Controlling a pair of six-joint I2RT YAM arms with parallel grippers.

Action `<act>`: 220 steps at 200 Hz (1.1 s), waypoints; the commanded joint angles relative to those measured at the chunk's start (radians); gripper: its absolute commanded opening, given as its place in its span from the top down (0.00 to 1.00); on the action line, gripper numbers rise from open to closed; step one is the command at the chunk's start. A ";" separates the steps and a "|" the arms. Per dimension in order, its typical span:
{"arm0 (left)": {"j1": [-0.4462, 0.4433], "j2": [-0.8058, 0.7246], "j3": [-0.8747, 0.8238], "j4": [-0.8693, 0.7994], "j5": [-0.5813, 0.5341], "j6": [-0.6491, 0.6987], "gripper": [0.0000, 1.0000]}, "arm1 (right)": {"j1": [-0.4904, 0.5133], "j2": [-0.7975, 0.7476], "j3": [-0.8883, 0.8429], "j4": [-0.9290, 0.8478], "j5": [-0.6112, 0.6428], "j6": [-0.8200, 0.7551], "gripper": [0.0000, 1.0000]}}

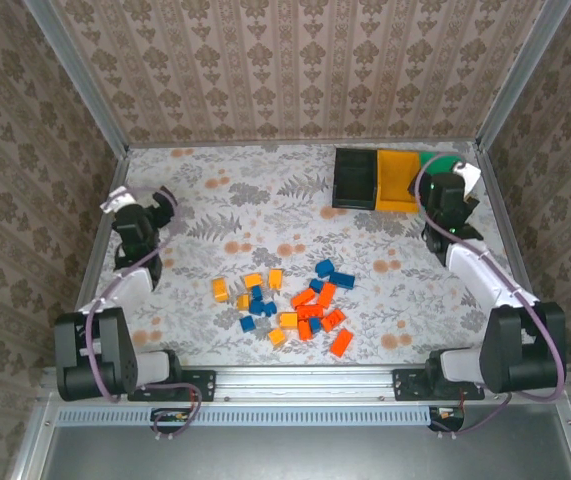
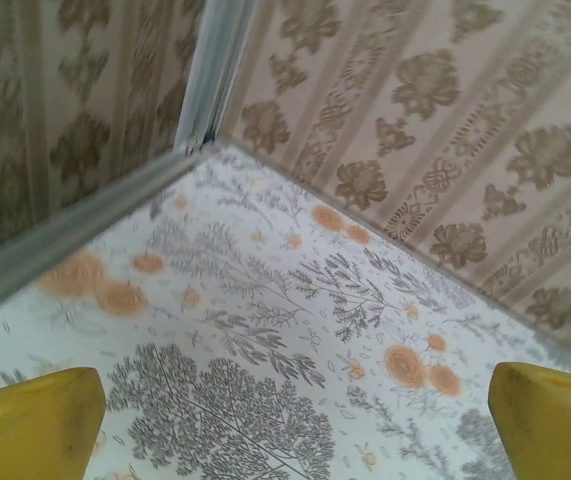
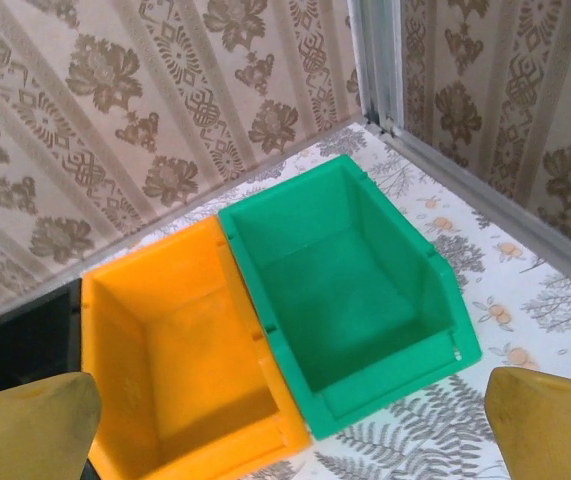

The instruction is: Sort the legos into containers by color

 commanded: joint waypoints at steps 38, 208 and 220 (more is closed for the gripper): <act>0.065 0.031 0.079 -0.040 0.315 -0.158 0.00 | -0.053 0.098 0.050 -0.131 -0.240 0.169 0.00; 0.071 -0.325 0.007 -0.090 0.249 -0.279 0.00 | -0.007 0.592 0.660 -0.547 -0.227 -0.037 0.14; 0.071 -0.322 0.042 -0.173 0.252 -0.255 0.00 | -0.010 0.601 0.664 -0.548 -0.196 -0.041 0.14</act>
